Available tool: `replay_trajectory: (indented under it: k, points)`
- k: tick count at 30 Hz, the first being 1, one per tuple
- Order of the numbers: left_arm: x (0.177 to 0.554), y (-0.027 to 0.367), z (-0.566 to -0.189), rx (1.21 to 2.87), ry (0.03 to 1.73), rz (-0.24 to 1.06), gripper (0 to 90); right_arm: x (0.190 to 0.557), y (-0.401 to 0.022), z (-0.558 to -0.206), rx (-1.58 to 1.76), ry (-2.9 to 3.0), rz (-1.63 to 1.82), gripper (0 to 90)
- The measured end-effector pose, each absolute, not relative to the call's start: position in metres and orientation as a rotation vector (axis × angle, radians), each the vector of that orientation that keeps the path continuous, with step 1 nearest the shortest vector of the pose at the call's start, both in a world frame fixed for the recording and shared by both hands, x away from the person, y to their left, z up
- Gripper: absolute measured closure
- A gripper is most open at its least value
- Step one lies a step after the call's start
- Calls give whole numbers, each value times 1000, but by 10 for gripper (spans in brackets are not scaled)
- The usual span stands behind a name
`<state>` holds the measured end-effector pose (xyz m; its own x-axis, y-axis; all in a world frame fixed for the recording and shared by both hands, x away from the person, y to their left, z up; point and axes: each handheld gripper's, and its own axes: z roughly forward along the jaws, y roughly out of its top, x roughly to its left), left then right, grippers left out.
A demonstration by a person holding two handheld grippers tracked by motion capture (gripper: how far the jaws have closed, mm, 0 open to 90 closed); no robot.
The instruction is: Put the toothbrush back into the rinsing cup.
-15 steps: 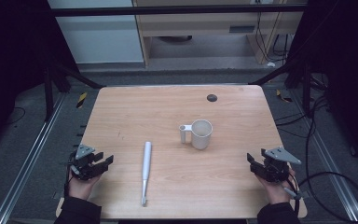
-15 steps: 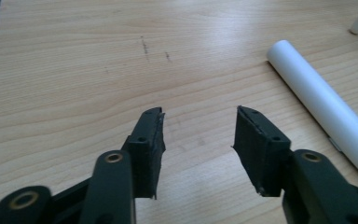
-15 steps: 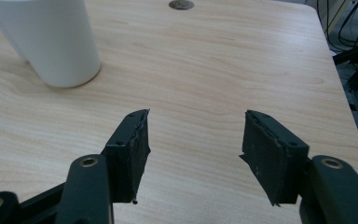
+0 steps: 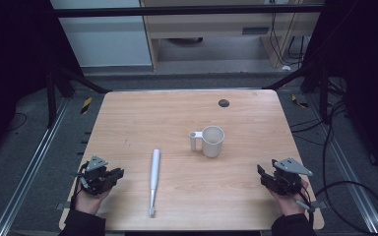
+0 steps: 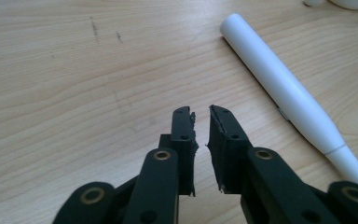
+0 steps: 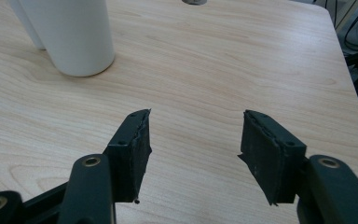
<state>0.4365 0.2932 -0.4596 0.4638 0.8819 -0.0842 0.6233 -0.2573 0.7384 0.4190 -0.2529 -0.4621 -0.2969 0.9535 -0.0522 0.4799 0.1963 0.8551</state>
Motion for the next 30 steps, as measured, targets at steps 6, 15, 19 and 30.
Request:
replay_trajectory:
  k: [6,15,19,30]
  points:
    - [434,284,-463,2044,1223,410,884,420,-253,-464,1341,1886,1007,427]
    - [432,267,-470,2143,1172,341,887,421,-254,-466,1344,1895,998,417]
    - [431,261,-471,2168,1144,318,887,421,-253,-467,1335,1901,995,414]
    - [426,243,-475,2236,1069,259,887,422,-254,-468,1329,1910,989,408]
